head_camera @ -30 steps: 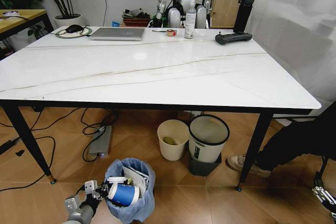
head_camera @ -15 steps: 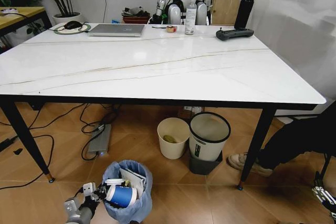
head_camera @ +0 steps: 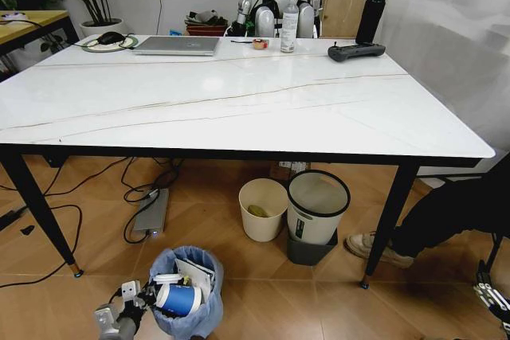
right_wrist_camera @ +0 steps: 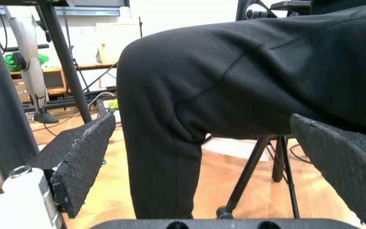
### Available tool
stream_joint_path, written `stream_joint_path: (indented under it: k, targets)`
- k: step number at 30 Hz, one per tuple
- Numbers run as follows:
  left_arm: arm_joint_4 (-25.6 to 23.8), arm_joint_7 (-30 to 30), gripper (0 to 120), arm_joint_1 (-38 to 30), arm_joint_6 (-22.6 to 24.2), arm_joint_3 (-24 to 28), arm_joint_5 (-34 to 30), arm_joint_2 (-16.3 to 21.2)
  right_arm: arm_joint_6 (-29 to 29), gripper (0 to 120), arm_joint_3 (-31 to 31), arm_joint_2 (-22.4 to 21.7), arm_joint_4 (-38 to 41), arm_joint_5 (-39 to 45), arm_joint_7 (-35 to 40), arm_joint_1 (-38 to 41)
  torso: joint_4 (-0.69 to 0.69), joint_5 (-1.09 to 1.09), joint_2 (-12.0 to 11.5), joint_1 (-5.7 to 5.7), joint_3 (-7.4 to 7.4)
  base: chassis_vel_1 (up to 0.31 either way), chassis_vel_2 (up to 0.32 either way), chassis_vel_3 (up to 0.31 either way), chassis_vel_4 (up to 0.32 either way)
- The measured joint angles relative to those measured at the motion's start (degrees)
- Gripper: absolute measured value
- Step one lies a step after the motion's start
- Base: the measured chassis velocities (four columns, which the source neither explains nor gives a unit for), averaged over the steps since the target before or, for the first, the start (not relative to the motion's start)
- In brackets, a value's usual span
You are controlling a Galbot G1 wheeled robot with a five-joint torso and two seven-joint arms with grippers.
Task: Pick up the trash bin and place the trash from the table into it.
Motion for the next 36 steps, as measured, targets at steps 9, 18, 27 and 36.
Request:
stream_joint_path:
  k: [9, 18, 27, 36]
  targets:
    - [0.9, 0.3, 0, -0.3, -0.2, -0.2, -0.3, -0.1, 0.0, 100, 0.0, 0.0, 0.0, 0.0, 0.0, 0.0, 0.0, 0.0, 0.1, 0.05, 0.09, 0.0, 0.0, 0.0, 0.0]
    - [2.0, 0.5, 0, -0.4, -0.4, -0.4, -0.8, -0.2, 0.0, 100, 0.0, 0.0, 0.0, 0.0, 0.0, 0.0, 0.0, 0.0, 0.2, 0.08, 0.15, 0.0, 0.0, 0.0, 0.0]
    - [2.4, 0.9, 0, -0.4, -0.7, -0.5, -0.9, -0.2, 0.0, 100, 0.0, 0.0, 0.0, 0.0, 0.0, 0.0, 0.0, 0.0, 0.3, 0.11, 0.18, 0.0, 0.0, 0.0, 0.0]
    - [3.2, 1.6, 32, -0.4, -1.3, -0.6, -1.7, -0.1, 0.0, 100, 0.0, 0.0, 0.0, 0.0, 0.0, 0.0, 0.0, 0.01, 0.3, 0.12, 0.2, 0.0, 0.0, 0.0, 0.0]
